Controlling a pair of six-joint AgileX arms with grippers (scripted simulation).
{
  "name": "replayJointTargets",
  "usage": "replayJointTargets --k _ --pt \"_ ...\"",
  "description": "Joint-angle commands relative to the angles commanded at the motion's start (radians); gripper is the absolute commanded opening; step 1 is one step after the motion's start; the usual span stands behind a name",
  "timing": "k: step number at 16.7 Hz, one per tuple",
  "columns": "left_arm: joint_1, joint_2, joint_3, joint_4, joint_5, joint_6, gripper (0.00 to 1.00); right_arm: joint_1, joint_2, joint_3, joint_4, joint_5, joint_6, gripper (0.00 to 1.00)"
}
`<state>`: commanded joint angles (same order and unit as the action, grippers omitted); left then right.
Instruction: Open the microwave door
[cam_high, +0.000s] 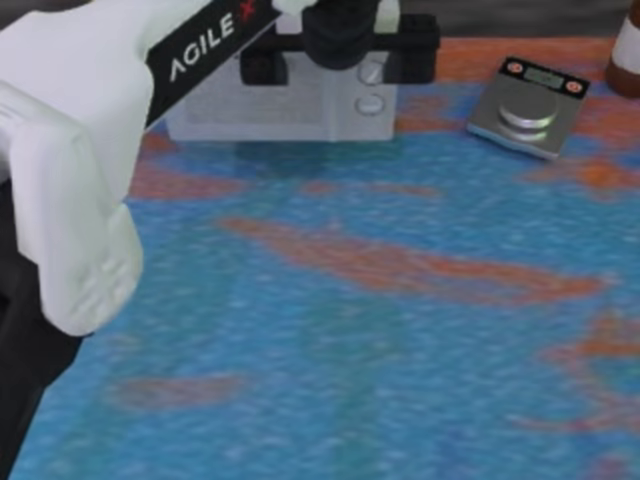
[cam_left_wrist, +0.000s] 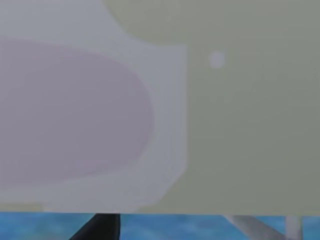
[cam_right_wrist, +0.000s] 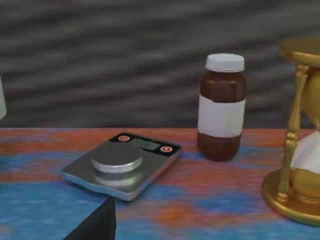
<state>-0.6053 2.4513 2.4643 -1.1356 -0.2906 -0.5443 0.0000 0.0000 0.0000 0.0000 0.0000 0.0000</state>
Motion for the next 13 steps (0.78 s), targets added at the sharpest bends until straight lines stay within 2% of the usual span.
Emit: replayJointTargets --k 11,13 --pt "0.000 0.000 0.000 0.000 0.000 0.000 0.02 0.000 0.000 0.000 0.000 0.000 0.000 1.00" --pt "0.000 0.000 0.000 0.000 0.000 0.000 0.00 0.000 0.000 0.000 0.000 0.000 0.000 1.00"
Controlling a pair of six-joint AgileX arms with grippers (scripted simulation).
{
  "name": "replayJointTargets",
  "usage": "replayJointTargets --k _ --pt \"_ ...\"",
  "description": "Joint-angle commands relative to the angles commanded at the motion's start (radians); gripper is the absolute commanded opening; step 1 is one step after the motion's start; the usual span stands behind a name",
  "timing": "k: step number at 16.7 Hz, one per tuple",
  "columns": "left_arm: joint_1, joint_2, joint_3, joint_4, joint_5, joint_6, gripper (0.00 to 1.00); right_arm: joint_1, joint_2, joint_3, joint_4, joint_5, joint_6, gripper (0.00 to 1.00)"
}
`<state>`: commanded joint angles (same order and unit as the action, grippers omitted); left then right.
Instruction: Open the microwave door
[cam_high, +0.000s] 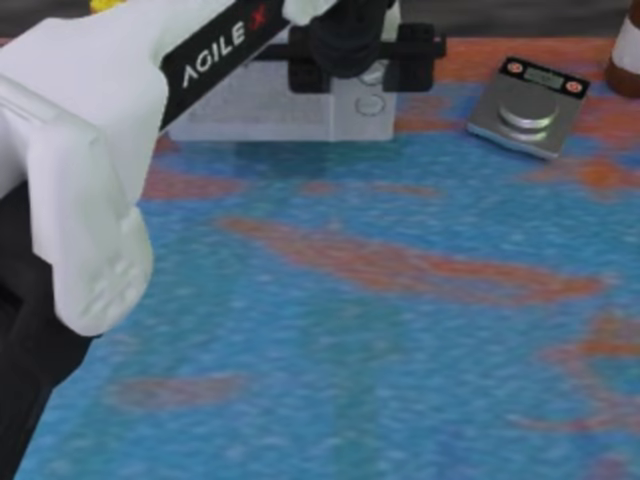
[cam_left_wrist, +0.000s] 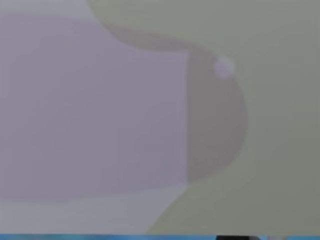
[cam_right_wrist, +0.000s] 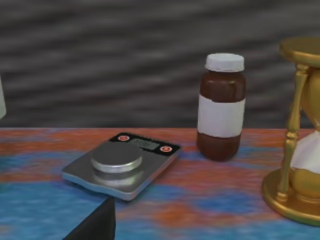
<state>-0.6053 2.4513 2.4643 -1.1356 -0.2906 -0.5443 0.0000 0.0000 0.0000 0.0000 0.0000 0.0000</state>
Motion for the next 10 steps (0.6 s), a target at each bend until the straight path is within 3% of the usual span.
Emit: replayJointTargets --k 10 --pt "-0.034 -0.028 -0.069 0.022 0.011 -0.008 0.00 0.000 0.000 0.000 0.000 0.000 0.000 1.00"
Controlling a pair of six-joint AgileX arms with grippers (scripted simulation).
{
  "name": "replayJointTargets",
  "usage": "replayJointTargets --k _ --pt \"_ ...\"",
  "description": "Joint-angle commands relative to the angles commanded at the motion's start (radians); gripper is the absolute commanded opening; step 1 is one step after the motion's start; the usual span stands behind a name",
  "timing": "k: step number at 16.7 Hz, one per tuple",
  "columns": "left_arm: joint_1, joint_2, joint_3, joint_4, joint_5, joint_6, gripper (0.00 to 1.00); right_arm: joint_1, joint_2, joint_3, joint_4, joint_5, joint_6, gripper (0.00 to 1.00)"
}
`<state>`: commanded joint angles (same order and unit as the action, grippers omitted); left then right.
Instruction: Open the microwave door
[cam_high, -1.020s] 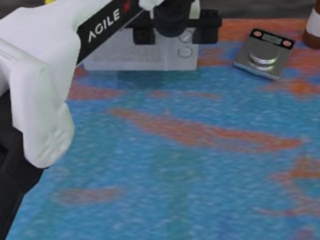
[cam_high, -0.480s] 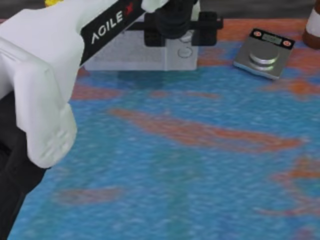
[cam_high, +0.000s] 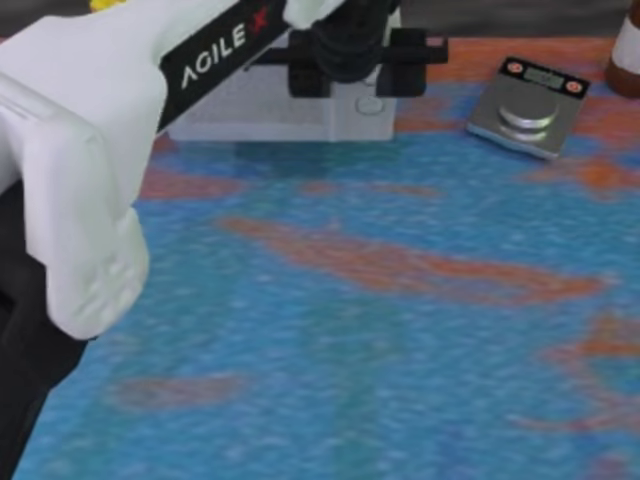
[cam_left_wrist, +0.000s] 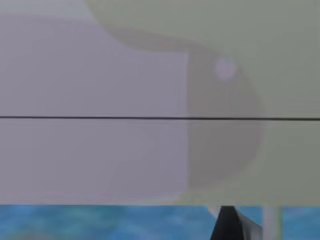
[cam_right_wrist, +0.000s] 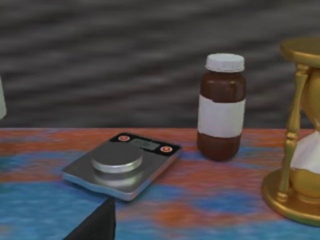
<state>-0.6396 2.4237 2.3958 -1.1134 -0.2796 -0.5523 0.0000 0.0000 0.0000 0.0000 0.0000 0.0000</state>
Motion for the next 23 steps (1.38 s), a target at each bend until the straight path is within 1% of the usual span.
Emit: replayJointTargets --k 5,7,23 --pt "0.003 -0.104 -0.167 0.070 -0.023 -0.018 0.00 0.000 0.000 0.000 0.000 0.000 0.000 1.00" --pt "0.003 -0.124 -0.197 0.083 -0.027 -0.022 0.00 0.000 0.000 0.000 0.000 0.000 0.000 1.00" --pt "0.003 -0.124 -0.198 0.084 -0.027 -0.022 0.00 0.000 0.000 0.000 0.000 0.000 0.000 1.00"
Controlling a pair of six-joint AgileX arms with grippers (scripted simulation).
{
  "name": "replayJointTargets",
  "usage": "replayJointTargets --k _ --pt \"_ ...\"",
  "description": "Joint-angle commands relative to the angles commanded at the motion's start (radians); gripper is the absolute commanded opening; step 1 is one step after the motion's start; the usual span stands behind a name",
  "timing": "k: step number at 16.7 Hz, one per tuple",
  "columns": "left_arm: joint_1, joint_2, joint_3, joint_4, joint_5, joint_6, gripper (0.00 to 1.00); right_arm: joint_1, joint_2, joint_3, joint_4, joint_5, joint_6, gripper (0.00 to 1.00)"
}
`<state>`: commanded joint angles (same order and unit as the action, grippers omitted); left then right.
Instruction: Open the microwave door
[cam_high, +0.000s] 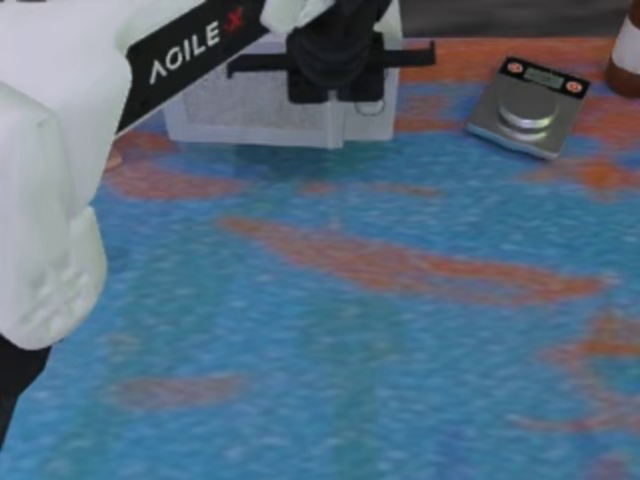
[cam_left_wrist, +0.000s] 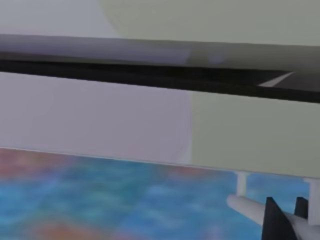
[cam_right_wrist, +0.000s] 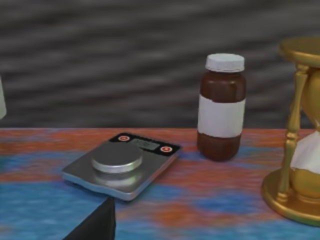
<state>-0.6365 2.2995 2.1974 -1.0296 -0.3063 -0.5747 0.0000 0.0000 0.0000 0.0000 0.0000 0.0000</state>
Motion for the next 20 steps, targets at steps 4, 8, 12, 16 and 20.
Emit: replayJointTargets --k 4,8,12,16,20 --pt "0.000 0.000 0.000 0.000 0.000 0.000 0.00 0.000 0.000 0.000 0.000 0.000 0.000 1.00" --pt "0.000 0.000 0.000 0.000 0.000 0.000 0.00 0.000 0.000 0.000 0.000 0.000 0.000 1.00" --pt "-0.005 -0.019 -0.038 0.022 0.012 0.014 0.00 0.000 0.000 0.000 0.000 0.000 0.000 1.00" --pt "0.002 -0.075 -0.128 0.069 0.027 0.059 0.00 0.000 0.000 0.000 0.000 0.000 0.000 1.00" --pt "0.003 -0.081 -0.137 0.074 0.028 0.064 0.00 0.000 0.000 0.000 0.000 0.000 0.000 1.00"
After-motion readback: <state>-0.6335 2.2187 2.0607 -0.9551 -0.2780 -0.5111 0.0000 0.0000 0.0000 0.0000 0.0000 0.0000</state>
